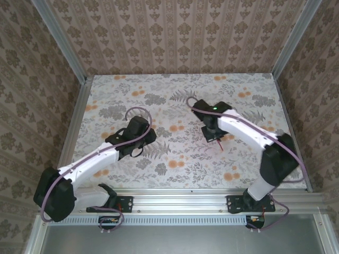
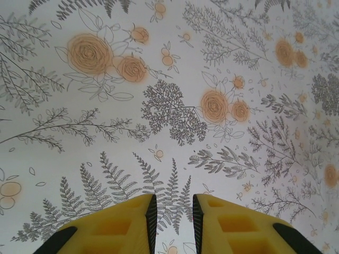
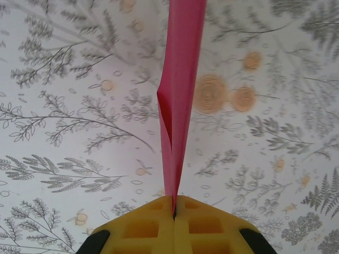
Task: Fold a paper plane with a square sheet of paper (pick it up from the middle)
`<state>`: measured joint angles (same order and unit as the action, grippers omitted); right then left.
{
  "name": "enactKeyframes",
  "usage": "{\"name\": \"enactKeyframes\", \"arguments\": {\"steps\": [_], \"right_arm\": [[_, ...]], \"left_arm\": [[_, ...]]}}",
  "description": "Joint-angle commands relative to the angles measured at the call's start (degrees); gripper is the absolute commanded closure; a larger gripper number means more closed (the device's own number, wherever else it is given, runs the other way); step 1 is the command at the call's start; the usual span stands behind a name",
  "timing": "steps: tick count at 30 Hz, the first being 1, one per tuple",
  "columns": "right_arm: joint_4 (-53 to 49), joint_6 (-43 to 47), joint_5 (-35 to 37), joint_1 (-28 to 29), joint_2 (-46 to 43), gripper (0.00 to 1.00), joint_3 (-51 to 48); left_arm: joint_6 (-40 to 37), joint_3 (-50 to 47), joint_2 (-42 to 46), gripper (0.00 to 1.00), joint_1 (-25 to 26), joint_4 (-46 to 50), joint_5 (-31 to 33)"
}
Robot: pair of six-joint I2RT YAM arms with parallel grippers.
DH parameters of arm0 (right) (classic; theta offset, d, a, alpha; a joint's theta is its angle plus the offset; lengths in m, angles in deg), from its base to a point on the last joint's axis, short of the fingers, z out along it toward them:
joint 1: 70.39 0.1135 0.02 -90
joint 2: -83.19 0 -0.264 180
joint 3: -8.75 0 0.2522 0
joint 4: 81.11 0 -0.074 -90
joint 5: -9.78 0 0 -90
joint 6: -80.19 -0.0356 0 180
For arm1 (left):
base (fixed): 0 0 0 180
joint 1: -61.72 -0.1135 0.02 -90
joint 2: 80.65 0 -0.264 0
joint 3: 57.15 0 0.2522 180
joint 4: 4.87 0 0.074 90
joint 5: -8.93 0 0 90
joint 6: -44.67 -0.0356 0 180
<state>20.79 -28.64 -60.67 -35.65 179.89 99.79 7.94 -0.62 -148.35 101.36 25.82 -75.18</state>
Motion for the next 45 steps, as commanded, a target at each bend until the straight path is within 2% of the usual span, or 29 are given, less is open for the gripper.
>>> {"name": "enactKeyframes", "arguments": {"steps": [1, 6, 8, 10, 14, 17, 21, 24, 26, 33, 40, 45], "right_arm": [[-2.75, -3.29, 0.42, 3.68, 7.94, 0.94, 4.67], [-1.03, -5.19, -6.49, 8.14, 17.39, 0.9, 12.13], [0.4, -5.98, -9.73, 9.04, 18.5, 0.79, 13.75], [2.3, -6.17, -14.34, 9.23, 18.7, 0.77, 14.28], [7.59, -6.08, -22.09, 8.19, 14.49, 0.57, 11.93], [15.12, -6.76, -29.01, 4.23, 6.97, 0.55, 4.28], [25.8, -7.01, -35.05, -4.75, -2.65, 0.5, -8.46], [32.28, -6.07, -41.73, -12.16, -4.28, 0.49, -14.22], [32.69, -4.73, -44.39, -14.73, -2.39, 0.49, -14.1], [33.29, -2.63, -43.8, -17.03, 4.38, 0.5, -12.76], [34.98, -1.57, -43.65, -17.02, 7.38, 0.5, -14.91], [36.06, -1.69, -46.35, -16.93, 6.64, 0.5, -18.35]], "left_arm": [[0.77, -0.52, 1.78, 0.73, -0.26, 2.32, 2.11], [0.59, -0.62, 3.0, 0.72, -0.35, 3.14, 1.6], [0.35, -0.51, 3.36, 0.72, -0.37, 3.92, 1.54], [0.1, -0.49, 3.8, 0.72, -0.48, 4.3, 1.3], [-0.76, -0.56, 3.25, 0.69, -0.44, 3.54, -0.25], [-1.87, -0.06, 1.42, 0.69, -0.29, 1.35, -3.5], [-3.73, 2.59, -5.25, 0.68, 1.0, -2.49, -10.45], [-4.67, 6.49, -12.66, 0.68, 3.96, -4.69, -14.25], [-4.14, 9.85, -17.8, 0.68, 5.67, -4.75, -16.0], [-0.42, 15.48, -29.94, 0.65, 7.44, -6.98, -19.33], [0.77, 17.09, -35.15, 0.63, 7.69, -9.03, -20.63], [1.19, 18.08, -37.87, 0.63, 7.56, -10.47, -21.92]]}}
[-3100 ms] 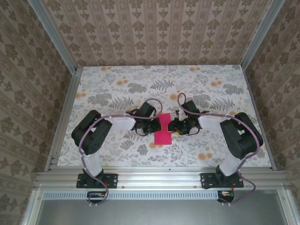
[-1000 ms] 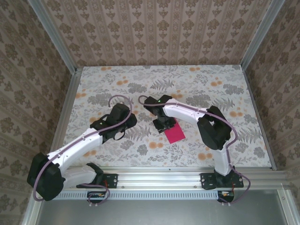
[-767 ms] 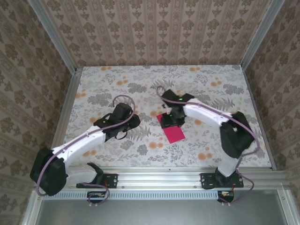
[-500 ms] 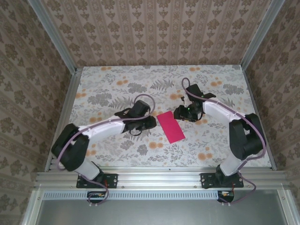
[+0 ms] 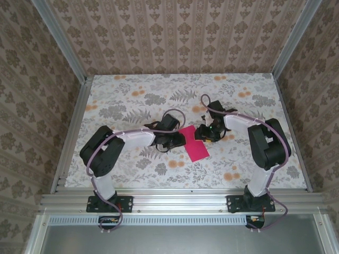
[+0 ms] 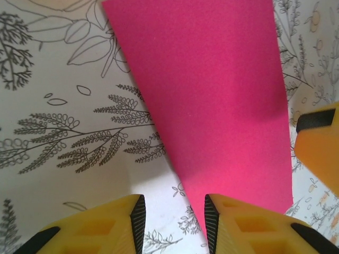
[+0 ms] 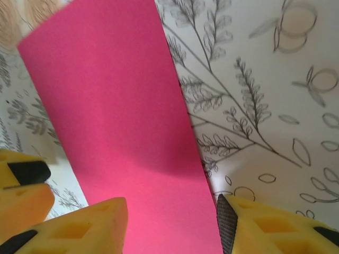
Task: Fold a paper plane with a square sheet of paper (pick it up from the middle)
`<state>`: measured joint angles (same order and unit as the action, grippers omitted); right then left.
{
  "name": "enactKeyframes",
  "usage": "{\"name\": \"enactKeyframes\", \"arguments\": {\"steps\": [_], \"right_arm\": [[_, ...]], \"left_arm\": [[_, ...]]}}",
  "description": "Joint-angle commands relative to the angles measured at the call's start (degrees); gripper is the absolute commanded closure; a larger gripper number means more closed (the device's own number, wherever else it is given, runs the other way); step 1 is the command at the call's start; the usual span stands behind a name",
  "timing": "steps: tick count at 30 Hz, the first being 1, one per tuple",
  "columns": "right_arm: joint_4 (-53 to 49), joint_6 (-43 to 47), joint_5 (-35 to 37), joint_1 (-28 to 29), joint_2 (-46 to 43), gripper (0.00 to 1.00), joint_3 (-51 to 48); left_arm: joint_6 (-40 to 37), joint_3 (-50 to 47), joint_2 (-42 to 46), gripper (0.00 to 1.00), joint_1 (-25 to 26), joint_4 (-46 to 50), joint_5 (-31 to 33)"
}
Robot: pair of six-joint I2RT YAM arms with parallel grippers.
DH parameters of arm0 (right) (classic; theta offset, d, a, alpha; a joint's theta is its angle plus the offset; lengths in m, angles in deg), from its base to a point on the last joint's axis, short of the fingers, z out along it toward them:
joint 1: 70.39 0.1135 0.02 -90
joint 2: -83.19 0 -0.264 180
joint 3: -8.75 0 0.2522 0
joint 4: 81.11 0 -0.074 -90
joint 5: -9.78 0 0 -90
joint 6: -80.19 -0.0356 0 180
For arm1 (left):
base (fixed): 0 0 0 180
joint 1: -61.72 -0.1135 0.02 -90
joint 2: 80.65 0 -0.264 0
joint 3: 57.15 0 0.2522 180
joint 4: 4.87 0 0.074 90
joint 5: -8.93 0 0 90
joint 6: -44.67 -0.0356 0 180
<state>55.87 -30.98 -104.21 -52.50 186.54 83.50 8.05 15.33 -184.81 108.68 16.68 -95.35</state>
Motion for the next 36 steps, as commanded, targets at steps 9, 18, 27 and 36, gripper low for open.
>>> {"name": "enactKeyframes", "arguments": {"steps": [9, 18, 27, 36], "right_arm": [[6.69, -4.55, -10.32, 0.67, -7.76, 0.54, -11.72], [12.46, -10.75, -12.93, 3.4, -12.23, 0.55, -15.96], [15.03, -13.45, -8.12, 1.65, -10.8, 0.53, -17.59], [18.91, -16.08, -9.32, 1.54, -10.18, 0.65, -18.5]], "left_arm": [[1.21, 3.84, -4.84, 0.63, -1.2, -3.52, -3.79], [-1.09, 6.86, -6.72, 0.63, -2.15, -1.93, -5.04], [-4.33, 3.54, 0.15, 0.64, -2.38, 6.01, 1.07], [-9.22, 6.13, 1.35, 0.78, 0.35, 8.98, 0.44]]}}
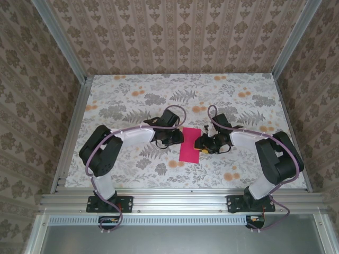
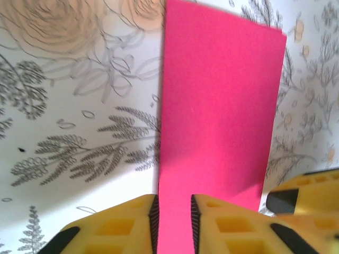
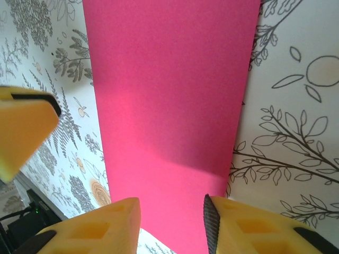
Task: Fold a paper plane with a square sheet of paper (pick it up from the middle)
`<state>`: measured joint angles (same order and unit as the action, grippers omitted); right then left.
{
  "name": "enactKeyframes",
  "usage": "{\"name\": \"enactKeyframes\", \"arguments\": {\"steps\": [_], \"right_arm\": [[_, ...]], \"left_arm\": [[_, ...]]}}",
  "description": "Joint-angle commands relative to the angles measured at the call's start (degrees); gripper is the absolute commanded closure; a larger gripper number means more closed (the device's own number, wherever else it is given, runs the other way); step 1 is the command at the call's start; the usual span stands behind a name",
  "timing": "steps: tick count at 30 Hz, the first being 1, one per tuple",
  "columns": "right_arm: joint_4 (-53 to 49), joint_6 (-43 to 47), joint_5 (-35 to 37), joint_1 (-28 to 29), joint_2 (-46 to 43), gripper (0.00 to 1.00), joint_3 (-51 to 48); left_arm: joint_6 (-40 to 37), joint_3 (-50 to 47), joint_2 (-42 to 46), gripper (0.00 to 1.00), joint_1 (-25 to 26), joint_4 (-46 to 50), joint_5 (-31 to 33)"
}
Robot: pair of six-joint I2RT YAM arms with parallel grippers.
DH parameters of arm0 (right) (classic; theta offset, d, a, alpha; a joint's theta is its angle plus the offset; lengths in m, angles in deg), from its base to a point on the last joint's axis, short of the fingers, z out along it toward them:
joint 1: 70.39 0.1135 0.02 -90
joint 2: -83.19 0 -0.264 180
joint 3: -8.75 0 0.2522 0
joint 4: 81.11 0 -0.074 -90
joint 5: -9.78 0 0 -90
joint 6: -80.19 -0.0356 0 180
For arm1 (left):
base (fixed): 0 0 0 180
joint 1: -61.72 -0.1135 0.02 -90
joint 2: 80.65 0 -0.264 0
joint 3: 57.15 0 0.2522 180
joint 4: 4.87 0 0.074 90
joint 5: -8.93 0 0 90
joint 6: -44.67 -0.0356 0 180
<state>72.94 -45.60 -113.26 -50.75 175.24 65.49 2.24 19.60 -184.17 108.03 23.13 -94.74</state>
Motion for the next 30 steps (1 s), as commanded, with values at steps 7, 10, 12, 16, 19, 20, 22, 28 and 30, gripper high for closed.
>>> {"name": "enactKeyframes", "arguments": {"steps": [7, 10, 12, 16, 19, 20, 22, 28, 30], "right_arm": [[0.42, -1.59, 1.14, -0.3, 0.79, 0.7, -0.18], [-2.08, -0.71, 5.39, -0.32, -0.61, 0.61, -0.37], [-2.83, -0.28, 6.95, -0.52, -0.82, 0.59, -0.27], [-2.6, -0.33, 6.61, -0.54, -0.23, 0.58, -0.06], [-2.22, -0.34, 6.05, -0.65, 0.36, 0.58, -0.07], [-1.81, -0.43, 5.57, -0.62, 0.69, 0.58, -0.13], [-1.13, -0.86, 4.88, -0.53, 1.28, 0.58, -0.27], [0.45, -1.56, 2.9, -0.58, 1.82, 0.58, -0.79], [0.96, -1.68, 2.1, -0.58, 1.91, 0.59, -0.86]], "left_arm": [[-6.36, 1.31, 1.74, 0.76, 3.0, 2.95, 1.68], [-6.93, 1.51, 1.28, 0.76, 3.0, 1.78, 0.78], [-6.89, 2.5, 0.19, 0.77, 2.96, 1.47, 0.05], [-5.43, 4.67, -3.3, 0.82, 2.39, 3.46, -0.13], [-3.93, 3.65, -4.27, 0.85, 2.04, 2.91, -0.13], [-3.64, 3.17, -4.39, 0.85, 2.08, 2.61, -0.09], [-3.14, 2.38, -4.73, 0.87, 2.1, 2.59, 0.09], [-2.57, 0.18, -4.86, 0.9, 2.07, 1.58, -0.13], [-2.54, -0.2, -4.84, 0.9, 2.12, 1.49, -0.17]]}}
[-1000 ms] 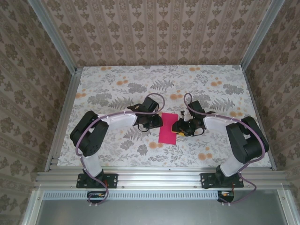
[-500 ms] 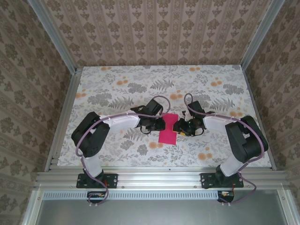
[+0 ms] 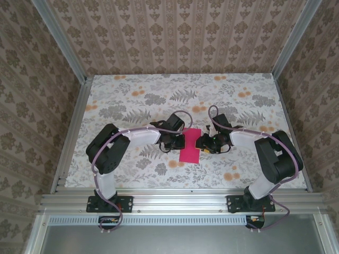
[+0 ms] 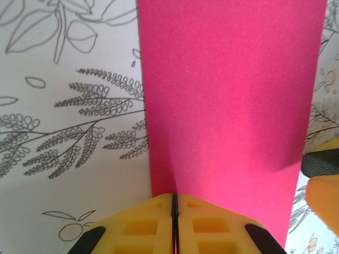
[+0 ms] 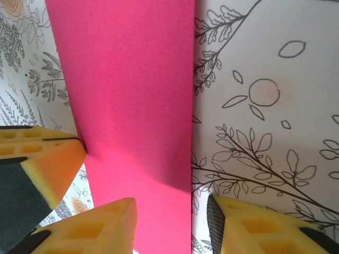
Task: Fold a paper plane with a square sheet of paper (pick it up from the middle)
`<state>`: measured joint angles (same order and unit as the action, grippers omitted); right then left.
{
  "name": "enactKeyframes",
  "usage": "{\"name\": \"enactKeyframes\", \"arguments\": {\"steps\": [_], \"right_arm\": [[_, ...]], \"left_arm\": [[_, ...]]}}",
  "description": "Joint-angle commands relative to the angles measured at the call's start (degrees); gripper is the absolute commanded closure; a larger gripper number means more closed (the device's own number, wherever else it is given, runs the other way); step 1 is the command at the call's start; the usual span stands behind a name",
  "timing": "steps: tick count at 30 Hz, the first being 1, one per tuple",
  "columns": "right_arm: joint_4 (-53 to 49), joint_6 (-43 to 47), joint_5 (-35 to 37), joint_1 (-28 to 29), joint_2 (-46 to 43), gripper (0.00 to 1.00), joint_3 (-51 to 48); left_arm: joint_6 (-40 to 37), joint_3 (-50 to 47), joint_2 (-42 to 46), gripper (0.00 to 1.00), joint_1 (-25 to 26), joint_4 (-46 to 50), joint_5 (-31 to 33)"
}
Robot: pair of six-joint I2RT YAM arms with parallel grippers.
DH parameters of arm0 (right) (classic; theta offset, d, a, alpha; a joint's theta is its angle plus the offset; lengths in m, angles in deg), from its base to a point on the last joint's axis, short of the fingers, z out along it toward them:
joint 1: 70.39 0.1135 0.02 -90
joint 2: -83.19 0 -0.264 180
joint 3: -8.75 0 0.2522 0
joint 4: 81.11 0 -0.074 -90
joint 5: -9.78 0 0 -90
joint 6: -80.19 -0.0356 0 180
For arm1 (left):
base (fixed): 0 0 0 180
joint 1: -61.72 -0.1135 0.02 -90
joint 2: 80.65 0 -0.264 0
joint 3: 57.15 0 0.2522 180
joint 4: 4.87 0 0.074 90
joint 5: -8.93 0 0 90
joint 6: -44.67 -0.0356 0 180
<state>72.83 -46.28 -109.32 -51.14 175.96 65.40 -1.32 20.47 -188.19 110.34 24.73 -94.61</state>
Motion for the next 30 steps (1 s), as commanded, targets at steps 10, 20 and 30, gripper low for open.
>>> {"name": "enactKeyframes", "arguments": {"steps": [10, 20, 30], "right_arm": [[2.89, -2.15, -3.98, -0.17, 1.55, 0.59, -0.99], [4.0, -2.82, -5.44, -0.25, 0.61, 0.6, -1.23], [0.35, -1.39, -3.99, -0.51, 1.52, 0.81, 0.91]], "left_arm": [[1.18, -1.44, -1.08, 0.91, -0.2, -0.68, -0.87], [0.9, -1.35, -1.07, 0.91, -0.24, -0.46, -1.18], [-1.38, -1.1, 0.41, 0.88, -0.03, -0.48, -0.62]]}}
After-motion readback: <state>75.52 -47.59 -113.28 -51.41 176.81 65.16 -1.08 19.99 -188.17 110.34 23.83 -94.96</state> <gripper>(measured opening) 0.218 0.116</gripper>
